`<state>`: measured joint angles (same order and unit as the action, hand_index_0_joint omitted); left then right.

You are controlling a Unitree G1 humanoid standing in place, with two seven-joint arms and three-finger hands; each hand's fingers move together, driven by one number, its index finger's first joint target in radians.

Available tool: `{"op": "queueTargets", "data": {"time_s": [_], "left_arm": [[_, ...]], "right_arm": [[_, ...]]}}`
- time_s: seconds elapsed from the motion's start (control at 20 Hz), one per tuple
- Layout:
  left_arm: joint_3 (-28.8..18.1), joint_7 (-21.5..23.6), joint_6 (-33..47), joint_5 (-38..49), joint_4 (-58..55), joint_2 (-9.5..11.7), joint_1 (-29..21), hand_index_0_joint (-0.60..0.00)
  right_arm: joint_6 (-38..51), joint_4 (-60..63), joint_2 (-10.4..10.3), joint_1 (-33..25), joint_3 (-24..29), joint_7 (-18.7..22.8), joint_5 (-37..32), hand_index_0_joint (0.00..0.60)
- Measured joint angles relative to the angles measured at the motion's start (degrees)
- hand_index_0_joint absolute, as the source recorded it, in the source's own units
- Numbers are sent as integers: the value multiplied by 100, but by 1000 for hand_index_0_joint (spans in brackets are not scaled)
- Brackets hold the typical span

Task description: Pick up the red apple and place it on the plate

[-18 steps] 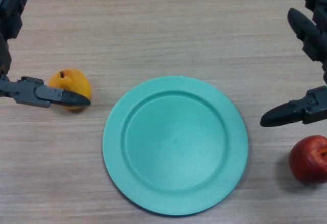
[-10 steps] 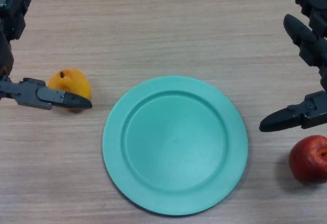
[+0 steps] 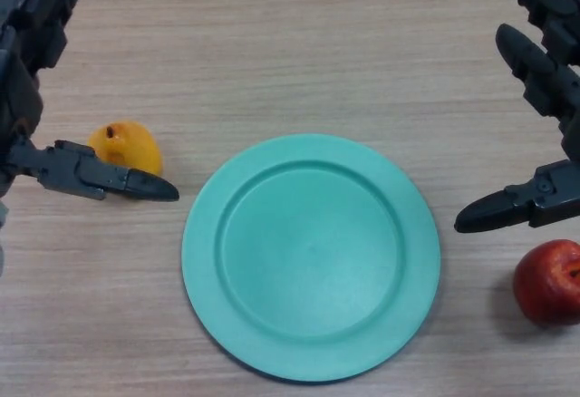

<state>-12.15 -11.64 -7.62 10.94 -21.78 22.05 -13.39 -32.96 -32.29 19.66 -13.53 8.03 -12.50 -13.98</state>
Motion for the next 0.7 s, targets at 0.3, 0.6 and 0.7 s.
{"op": "queueTargets", "data": {"time_s": [0.3,0.6,0.7], "left_arm": [[0,-177,-691,-7,16,12,89,0],[8,-208,-705,-55,539,26,-32,0],[9,-190,-404,-109,858,53,-222,0]], "right_arm": [[31,-27,97,20,152,-3,94,0],[633,27,160,564,404,-453,531,0],[633,67,124,637,399,-649,792,0]]}}
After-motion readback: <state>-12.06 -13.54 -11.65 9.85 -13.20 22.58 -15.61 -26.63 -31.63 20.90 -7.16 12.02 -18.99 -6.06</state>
